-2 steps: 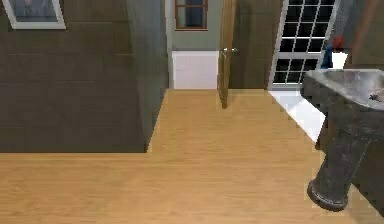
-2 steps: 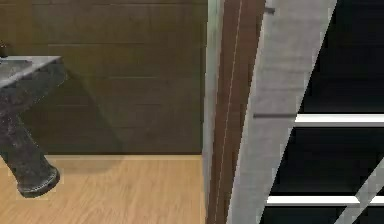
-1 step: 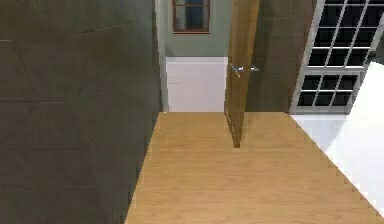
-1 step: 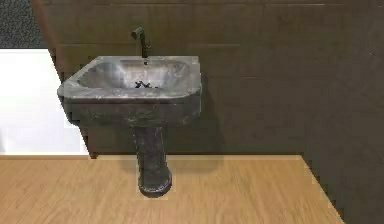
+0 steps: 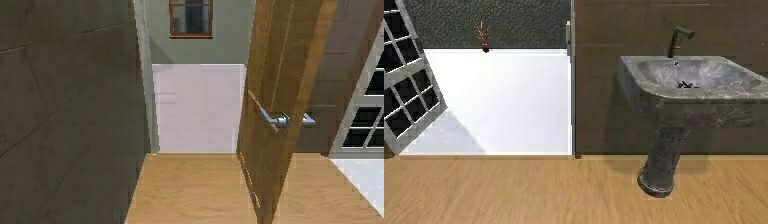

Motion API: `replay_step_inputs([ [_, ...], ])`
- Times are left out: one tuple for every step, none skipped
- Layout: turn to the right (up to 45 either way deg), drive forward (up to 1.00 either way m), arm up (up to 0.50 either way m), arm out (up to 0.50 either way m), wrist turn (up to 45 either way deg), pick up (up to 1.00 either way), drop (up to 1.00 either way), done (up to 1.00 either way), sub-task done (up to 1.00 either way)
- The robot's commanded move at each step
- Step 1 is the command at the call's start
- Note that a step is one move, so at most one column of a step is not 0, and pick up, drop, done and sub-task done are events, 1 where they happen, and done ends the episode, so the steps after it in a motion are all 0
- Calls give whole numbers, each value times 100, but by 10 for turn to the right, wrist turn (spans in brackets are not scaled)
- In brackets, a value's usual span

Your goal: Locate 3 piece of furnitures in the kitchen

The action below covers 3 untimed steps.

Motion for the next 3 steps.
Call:
replay_step_inputs([
  [0,100,0,0,0,0,0,0,0],
  [0,100,0,0,0,0,0,0,0],
  [0,20,0,0,0,0,0,0,0],
])
